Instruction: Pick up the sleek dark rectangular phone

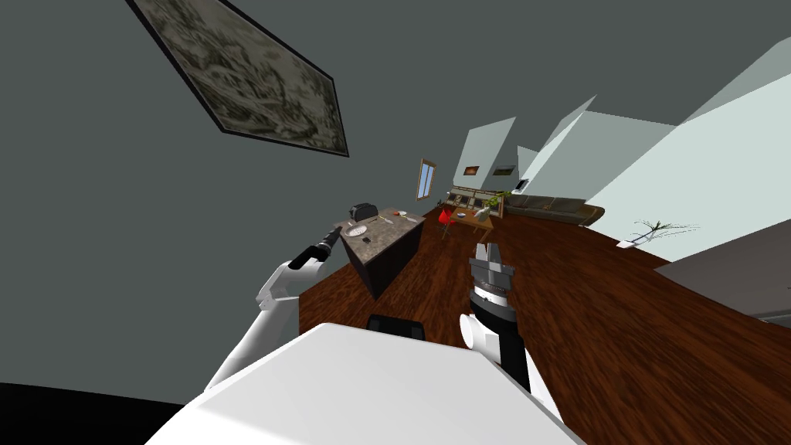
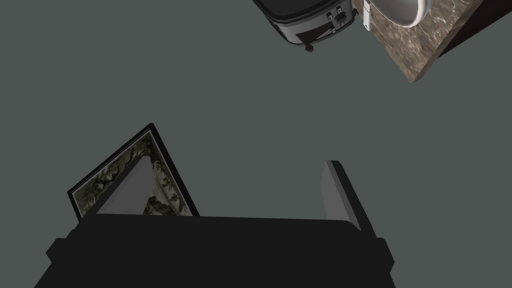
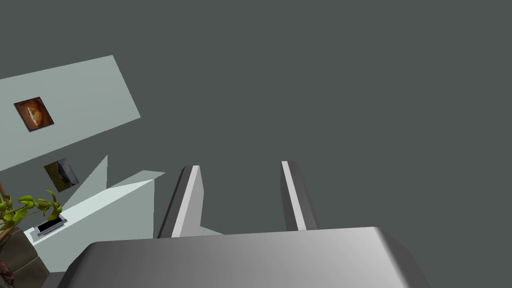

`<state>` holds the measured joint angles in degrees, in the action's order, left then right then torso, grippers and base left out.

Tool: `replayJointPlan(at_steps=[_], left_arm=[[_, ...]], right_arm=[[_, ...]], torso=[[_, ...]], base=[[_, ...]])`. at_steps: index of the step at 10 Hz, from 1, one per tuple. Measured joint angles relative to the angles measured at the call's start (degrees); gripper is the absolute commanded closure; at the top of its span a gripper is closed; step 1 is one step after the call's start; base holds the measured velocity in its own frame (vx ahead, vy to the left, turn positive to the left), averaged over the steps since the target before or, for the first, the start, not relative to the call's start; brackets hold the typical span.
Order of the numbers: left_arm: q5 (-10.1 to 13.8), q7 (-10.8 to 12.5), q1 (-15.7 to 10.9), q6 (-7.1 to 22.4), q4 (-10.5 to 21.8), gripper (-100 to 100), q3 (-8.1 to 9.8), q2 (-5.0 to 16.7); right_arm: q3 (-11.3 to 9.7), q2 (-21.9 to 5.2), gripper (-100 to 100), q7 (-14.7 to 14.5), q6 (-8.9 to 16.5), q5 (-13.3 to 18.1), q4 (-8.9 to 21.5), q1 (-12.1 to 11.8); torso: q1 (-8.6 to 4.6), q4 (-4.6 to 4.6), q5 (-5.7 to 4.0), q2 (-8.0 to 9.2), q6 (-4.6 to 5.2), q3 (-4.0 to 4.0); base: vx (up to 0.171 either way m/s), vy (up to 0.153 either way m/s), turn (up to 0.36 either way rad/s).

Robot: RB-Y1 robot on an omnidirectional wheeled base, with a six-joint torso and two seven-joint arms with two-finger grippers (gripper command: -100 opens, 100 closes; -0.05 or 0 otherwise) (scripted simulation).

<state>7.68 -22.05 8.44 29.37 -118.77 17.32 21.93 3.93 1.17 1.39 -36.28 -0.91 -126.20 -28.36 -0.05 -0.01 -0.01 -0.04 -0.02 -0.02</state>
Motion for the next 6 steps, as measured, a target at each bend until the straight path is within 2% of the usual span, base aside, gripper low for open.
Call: replayJointPlan(at_steps=[4,6], left_arm=[[2.42,-2.96,-1.35,6.4,2.54,-100,2.07,1.74],[3.01,-3.91,-1.35,9.43,2.99,-100,2.66,1.92]], right_arm=[[0.0,0.0,0,0.0,0.0,0.0,0.0,0.0],[0.0,0.0,0,0.0,0.0,0.0,0.0,0.0]], torso=[[-0.07,-0.03,-0.01,-0.11,0.01,-0.07],[-0.02,-0.02,0.0,-0.08,0.02,-0.04]], base=[[0.028,-0.029,-0.032],[0.034,-0.023,-0.069]])
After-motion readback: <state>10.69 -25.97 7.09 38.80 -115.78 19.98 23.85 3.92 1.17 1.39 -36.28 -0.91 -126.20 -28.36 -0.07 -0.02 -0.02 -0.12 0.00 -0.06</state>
